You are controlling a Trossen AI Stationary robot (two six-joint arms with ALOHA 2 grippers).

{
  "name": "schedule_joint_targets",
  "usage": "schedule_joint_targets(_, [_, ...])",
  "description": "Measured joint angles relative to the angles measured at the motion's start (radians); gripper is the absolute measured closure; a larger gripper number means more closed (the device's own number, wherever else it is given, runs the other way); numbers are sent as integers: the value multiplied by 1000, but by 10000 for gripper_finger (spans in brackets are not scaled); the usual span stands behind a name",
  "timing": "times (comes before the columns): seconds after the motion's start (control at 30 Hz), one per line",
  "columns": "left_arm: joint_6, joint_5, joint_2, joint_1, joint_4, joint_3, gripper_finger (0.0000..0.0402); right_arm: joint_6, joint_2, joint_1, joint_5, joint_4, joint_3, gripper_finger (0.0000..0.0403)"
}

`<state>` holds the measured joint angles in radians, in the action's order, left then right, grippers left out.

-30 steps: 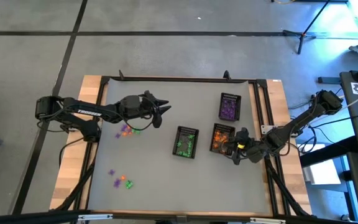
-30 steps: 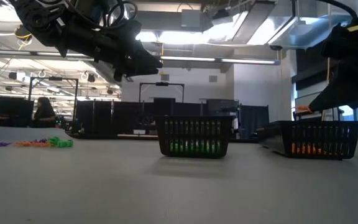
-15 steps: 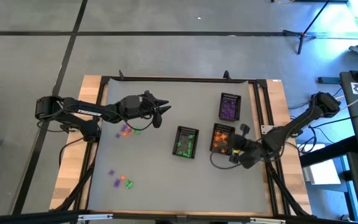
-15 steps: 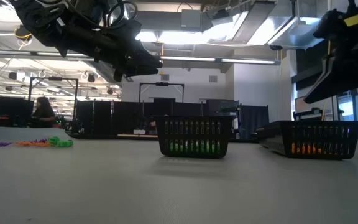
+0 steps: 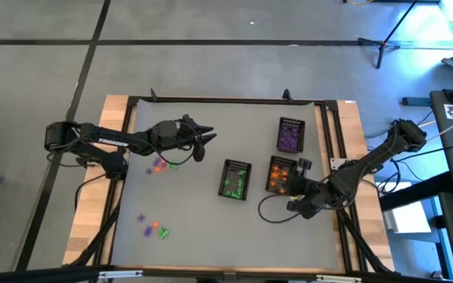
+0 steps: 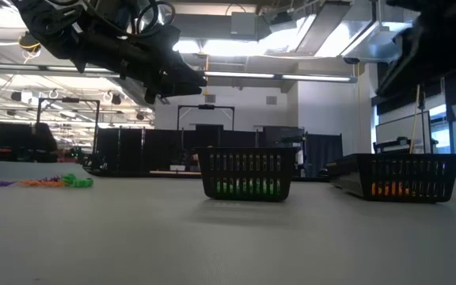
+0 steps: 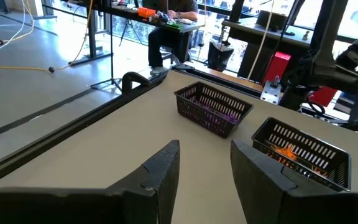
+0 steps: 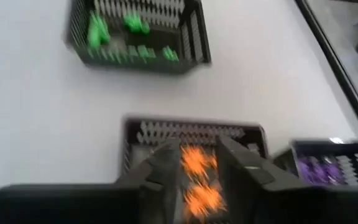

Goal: Sort Halloween decoration
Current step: Put the green skeleton toy into the bottom left bin

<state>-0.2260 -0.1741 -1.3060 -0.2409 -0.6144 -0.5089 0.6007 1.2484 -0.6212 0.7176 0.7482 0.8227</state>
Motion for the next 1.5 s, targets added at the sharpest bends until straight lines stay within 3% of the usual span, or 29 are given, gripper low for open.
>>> schedule_joint_targets(0.17, [0, 0, 0, 0, 0, 0, 266, -5, 13, 0, 12, -151, 0, 252])
schedule_joint_targets(0.33, [0, 0, 0, 0, 1, 0, 266, -37, 33, -9, 99, -331, -42, 250])
schedule_joint_targets(0.43, [0, 0, 0, 0, -1, 0, 266, -106, 32, -7, 91, -505, -114, 261])
schedule_joint_targets(0.6, [0, 0, 0, 0, 1, 0, 266, -319, 23, -5, -42, -848, -226, 289])
schedule_joint_targets(0.73, [0, 0, 0, 0, 0, 0, 266, -471, 1, 21, -150, -1024, -252, 309])
schedule_joint_targets(1.03, [146, -121, -1, -1, -33, 0, 266, -546, -43, 47, -206, -1001, -255, 327])
schedule_joint_targets(1.27, [153, -128, -3, -1, -30, 0, 266, -638, -43, 47, -194, -994, -255, 327])
schedule_joint_targets(1.5, [-24, -89, -3, 2, -72, 0, 266, -677, -43, 72, -193, -988, -255, 327])
